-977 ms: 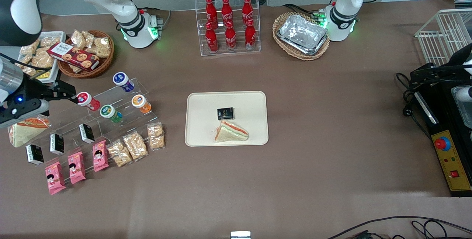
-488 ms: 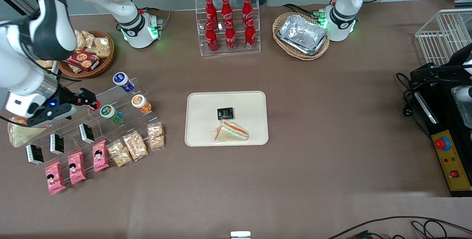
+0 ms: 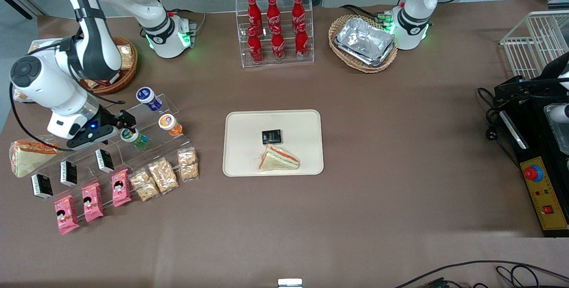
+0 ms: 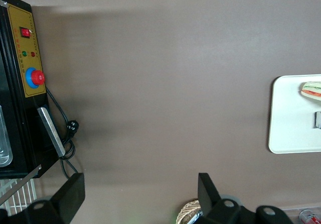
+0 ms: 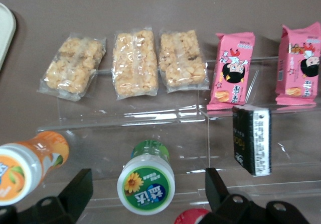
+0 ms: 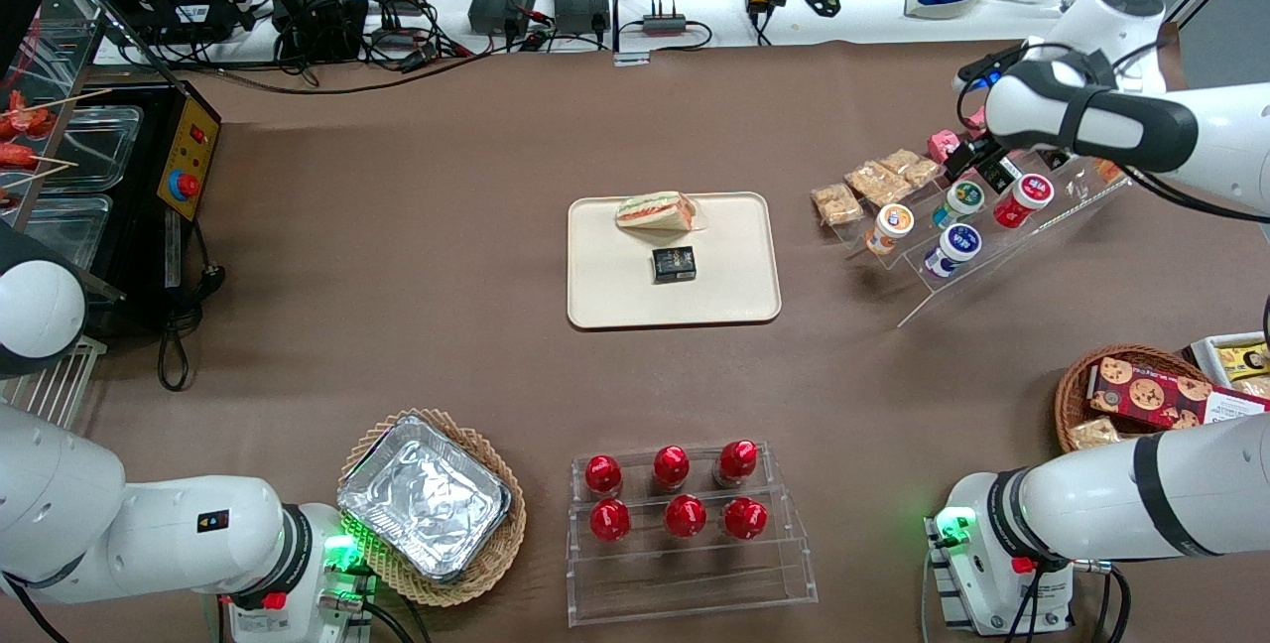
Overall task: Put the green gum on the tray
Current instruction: 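Close the right gripper on the green gum bottle and lift it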
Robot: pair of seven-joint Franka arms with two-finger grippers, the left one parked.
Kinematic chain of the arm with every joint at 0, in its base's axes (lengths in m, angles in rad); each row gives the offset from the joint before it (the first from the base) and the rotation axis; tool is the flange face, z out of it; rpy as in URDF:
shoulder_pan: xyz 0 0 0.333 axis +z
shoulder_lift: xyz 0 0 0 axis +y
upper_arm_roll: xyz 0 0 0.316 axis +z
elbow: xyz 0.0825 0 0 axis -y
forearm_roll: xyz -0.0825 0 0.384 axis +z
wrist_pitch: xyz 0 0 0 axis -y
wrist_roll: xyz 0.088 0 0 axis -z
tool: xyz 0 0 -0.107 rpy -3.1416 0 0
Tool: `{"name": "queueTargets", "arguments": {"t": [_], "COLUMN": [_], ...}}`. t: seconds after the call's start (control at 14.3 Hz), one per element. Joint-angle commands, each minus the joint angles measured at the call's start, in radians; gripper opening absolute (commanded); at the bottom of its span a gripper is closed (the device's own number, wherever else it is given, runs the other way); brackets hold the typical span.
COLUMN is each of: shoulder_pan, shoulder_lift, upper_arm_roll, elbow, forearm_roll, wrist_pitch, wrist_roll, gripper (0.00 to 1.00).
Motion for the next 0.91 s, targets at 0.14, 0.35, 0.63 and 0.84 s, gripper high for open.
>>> {"name": "queueTargets", "arguments": {"t": [0.14, 0.35, 0.63, 0.84], "shoulder_pan": [0.006, 0.006, 0.006, 0.008], "shoulder_lift": [-0.041, -0.04, -0.035, -0.034], "upper_arm_roll": [-0.005, -0.005, -0.005, -0.005], "elbow": [-0.177, -0.213, -0.213, -0.211], "forearm_roll": [-0.016, -0.016, -0.016, -0.016], "wrist_pitch": [0.202, 0.243, 0.242, 0.239], "wrist_roll": [-0.006, -0.003, 0.001, 0.001], "gripper": [1.0, 1.0, 0.58, 0.15]}}
